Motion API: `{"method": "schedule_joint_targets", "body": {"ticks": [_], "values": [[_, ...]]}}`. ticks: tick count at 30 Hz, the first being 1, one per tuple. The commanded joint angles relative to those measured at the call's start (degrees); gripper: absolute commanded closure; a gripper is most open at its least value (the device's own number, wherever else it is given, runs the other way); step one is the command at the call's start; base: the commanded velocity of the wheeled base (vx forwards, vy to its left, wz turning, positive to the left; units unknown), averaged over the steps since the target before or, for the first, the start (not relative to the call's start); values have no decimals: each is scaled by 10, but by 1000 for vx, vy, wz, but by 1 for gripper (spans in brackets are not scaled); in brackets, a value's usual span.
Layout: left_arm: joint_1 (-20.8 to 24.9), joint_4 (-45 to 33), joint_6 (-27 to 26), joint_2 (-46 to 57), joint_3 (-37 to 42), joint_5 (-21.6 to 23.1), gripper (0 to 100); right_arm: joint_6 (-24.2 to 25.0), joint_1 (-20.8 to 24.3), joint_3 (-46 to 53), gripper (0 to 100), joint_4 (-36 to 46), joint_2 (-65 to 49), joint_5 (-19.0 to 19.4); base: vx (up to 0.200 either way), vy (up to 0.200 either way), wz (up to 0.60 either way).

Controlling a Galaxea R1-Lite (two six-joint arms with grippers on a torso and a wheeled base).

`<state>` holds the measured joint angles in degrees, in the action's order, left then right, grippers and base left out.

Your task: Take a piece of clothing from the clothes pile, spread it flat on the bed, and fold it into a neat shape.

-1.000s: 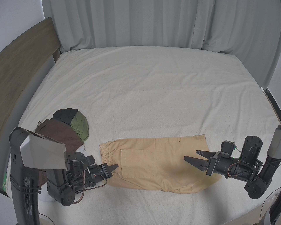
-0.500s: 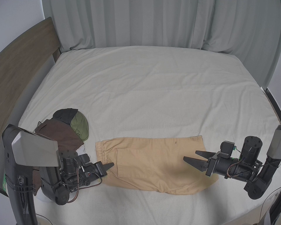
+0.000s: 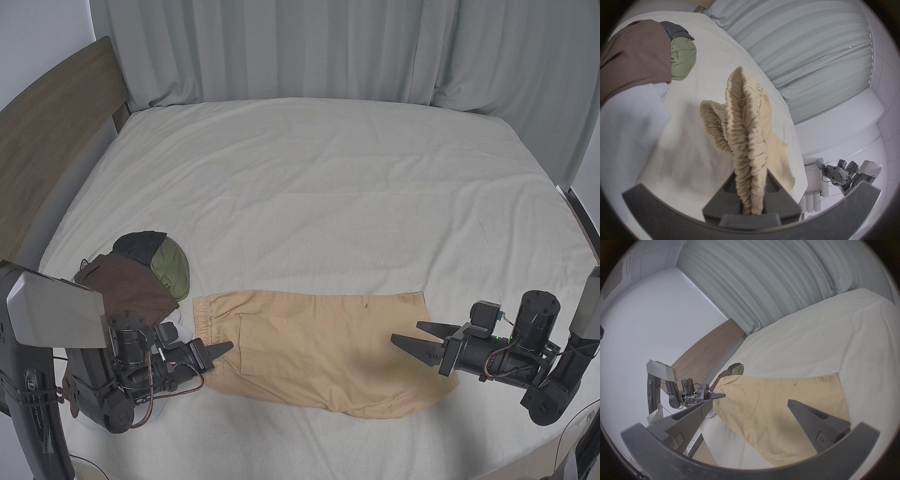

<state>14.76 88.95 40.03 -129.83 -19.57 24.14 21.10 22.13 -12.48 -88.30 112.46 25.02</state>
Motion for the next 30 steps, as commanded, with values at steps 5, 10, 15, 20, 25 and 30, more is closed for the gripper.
{"method": "schedule_joint_targets", "body": {"ticks": [5,10,15,20,25,30], "values": [[-24,1,-2,11,5,22,100,0,0,0,0,0,0,0,0,0,0],[-49,1,-3,29,15,58,100,0,-1,0,0,0,-1,0,0,0,0],[-65,1,-4,43,16,77,100,0,0,0,0,0,-2,-1,0,0,0],[-68,1,-4,44,16,77,100,0,0,0,0,0,-2,-1,0,0,0],[-73,1,-4,46,16,77,100,0,0,-1,0,-1,-2,-1,0,0,0],[-74,1,-5,45,16,77,100,0,0,-1,0,-1,-2,-1,0,0,0]]}}
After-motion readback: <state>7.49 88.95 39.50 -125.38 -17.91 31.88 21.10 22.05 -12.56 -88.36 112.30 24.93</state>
